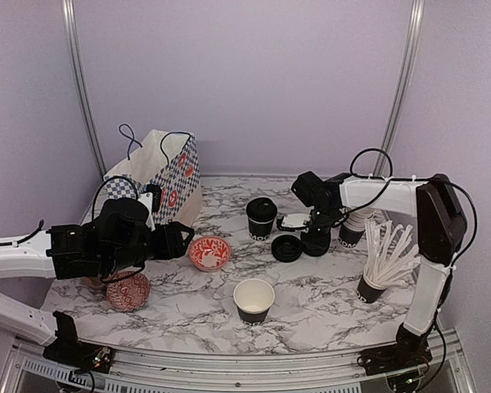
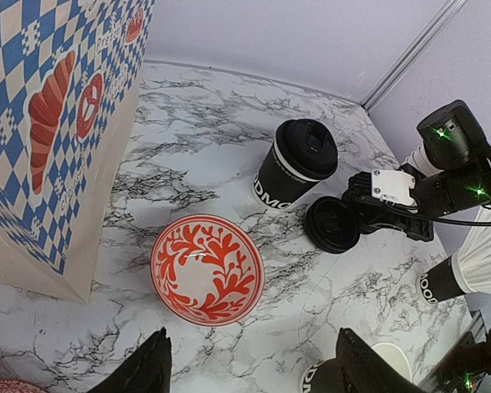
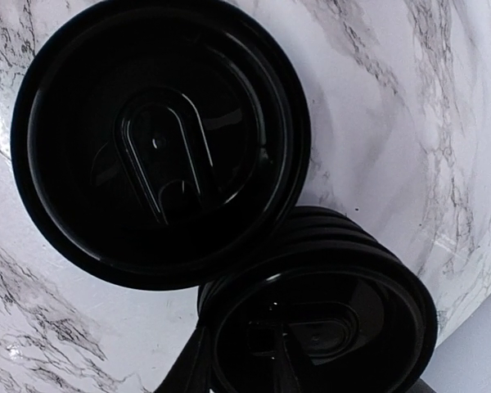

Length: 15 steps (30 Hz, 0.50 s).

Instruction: Pack the takeout coffee

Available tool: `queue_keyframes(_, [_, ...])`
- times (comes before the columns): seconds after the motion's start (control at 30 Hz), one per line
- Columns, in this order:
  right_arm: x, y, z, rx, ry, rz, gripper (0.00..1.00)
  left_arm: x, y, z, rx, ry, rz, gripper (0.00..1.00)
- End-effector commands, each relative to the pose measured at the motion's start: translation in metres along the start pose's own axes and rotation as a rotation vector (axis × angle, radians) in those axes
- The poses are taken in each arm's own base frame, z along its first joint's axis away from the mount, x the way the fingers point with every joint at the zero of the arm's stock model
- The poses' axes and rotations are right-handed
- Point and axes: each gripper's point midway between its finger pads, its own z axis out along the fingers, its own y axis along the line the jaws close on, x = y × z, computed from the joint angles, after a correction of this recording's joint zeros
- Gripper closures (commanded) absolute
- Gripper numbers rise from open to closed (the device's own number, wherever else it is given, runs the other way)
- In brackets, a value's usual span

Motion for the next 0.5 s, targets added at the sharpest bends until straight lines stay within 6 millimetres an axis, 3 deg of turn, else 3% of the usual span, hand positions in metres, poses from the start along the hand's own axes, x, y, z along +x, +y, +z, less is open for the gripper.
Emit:
queue_keyframes(0.0, [-0.005,-0.006,-0.009,-0.008,-0.021,0.044,0.71,0.004,0.004,0.001,-0.008,0.013,0.007,0.3])
queue_keyframes(0.3, [-0.006,-0.002,-0.014,-0.031,-0.036,0.055,0.75,0.007,0.005,0.003,-0.013,0.02,0.006,0.3])
queue_keyframes(0.47, [-0.01,-0.002,-0.028,-0.036,-0.072,0.066,0.76,0.007,0.005,0.004,-0.014,0.022,0.008,0.3])
